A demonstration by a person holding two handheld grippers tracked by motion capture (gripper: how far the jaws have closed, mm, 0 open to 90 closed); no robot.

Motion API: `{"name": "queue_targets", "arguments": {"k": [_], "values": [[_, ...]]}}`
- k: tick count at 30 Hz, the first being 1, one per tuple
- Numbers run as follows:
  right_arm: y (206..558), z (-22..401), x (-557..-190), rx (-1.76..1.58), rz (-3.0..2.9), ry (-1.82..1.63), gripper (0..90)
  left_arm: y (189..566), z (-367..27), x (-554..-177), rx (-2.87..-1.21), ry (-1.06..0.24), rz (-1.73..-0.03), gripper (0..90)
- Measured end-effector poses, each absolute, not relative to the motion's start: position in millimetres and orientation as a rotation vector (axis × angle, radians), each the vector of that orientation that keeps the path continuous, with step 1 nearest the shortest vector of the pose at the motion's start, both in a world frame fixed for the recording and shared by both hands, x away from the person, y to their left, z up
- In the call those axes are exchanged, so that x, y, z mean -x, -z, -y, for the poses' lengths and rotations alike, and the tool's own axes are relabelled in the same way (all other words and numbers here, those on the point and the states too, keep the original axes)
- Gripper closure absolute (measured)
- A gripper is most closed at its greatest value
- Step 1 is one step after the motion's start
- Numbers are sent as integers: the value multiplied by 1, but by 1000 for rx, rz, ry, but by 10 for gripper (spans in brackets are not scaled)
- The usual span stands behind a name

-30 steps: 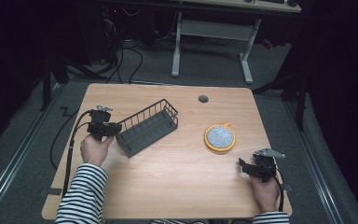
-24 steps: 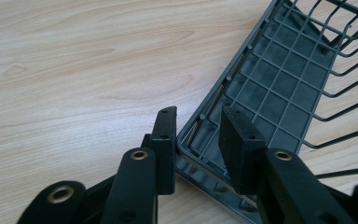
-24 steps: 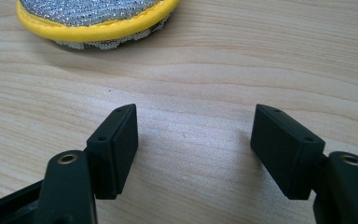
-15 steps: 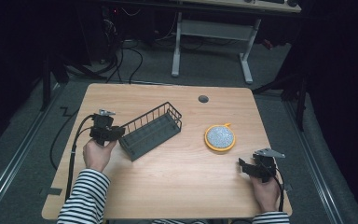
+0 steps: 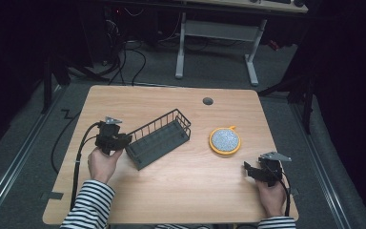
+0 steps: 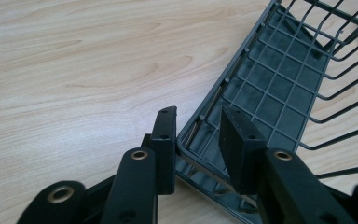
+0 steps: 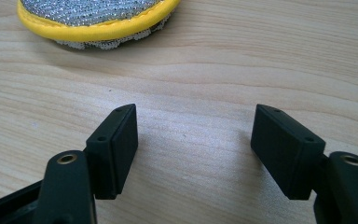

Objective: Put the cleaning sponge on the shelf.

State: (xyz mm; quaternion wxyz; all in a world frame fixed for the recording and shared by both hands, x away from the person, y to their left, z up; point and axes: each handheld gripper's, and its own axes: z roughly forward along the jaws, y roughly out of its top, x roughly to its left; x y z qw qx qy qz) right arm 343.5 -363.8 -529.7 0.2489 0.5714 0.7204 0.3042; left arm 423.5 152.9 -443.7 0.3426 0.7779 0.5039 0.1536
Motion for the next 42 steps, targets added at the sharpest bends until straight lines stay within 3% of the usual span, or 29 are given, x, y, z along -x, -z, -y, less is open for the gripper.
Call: {"name": "queue_targets", "arguments": {"k": [30, 37, 42], "values": [[530, 364, -344, -1553, -1965, -829, 320, 448, -136, -386, -1981, -360, -1263, 663], [530, 364, -344, -1552, -1966, -828, 320, 446, -142, -386, -1942, -365, -1272, 406], [530, 364, -344, -1552, -1966, -828, 320, 439, -156, -380, -1867, -358, -1267, 352]]}}
